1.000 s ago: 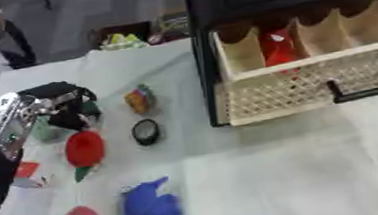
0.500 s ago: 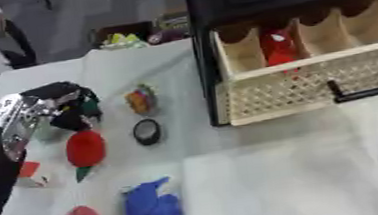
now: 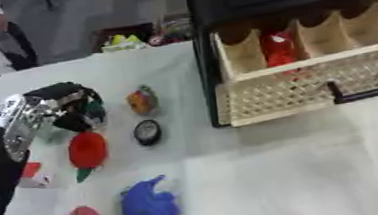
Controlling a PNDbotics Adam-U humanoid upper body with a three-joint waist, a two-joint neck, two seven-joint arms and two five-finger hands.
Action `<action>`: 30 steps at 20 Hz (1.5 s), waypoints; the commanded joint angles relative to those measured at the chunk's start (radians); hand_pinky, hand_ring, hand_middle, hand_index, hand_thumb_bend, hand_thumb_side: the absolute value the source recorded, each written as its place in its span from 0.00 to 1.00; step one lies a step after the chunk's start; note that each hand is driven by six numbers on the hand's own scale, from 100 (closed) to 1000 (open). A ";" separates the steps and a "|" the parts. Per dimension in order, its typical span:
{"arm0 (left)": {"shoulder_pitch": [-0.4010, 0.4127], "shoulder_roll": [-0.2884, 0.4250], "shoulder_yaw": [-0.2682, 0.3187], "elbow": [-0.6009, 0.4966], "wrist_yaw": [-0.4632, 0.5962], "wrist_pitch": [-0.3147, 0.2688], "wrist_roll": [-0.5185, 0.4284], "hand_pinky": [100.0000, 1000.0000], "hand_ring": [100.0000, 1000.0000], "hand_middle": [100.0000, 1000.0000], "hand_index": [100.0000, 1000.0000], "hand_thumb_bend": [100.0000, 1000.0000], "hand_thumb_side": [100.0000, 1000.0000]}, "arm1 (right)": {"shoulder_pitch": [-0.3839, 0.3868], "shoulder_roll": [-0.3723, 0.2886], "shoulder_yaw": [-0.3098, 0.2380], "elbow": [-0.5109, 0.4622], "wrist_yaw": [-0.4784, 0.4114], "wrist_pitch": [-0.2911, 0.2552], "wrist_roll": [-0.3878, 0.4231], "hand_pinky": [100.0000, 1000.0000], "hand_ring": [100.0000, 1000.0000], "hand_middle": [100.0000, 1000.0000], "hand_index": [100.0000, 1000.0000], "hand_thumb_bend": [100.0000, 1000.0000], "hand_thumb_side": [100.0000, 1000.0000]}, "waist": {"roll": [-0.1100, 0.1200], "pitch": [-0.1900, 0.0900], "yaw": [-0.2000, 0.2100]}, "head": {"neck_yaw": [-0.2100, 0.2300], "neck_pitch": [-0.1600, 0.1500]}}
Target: Pick up objects from table and place into drawer.
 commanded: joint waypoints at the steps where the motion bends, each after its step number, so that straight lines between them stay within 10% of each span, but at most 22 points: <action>1: -0.018 0.028 -0.001 -0.022 0.017 0.005 0.009 0.21 0.45 0.35 0.79 0.00 0.39 | -0.008 -0.014 -0.010 -0.016 -0.003 0.004 -0.003 0.24 0.41 0.38 0.71 0.12 0.61 | -0.007 -0.031 0.002 | -0.002 -0.009; 30: -0.058 0.046 -0.095 -0.234 0.222 -0.051 -0.085 0.14 0.40 0.29 0.74 0.00 0.21 | 0.020 0.002 0.011 -0.016 -0.020 0.029 -0.002 0.28 0.43 0.40 0.71 0.04 0.58 | -0.021 -0.145 0.056 | -0.054 0.059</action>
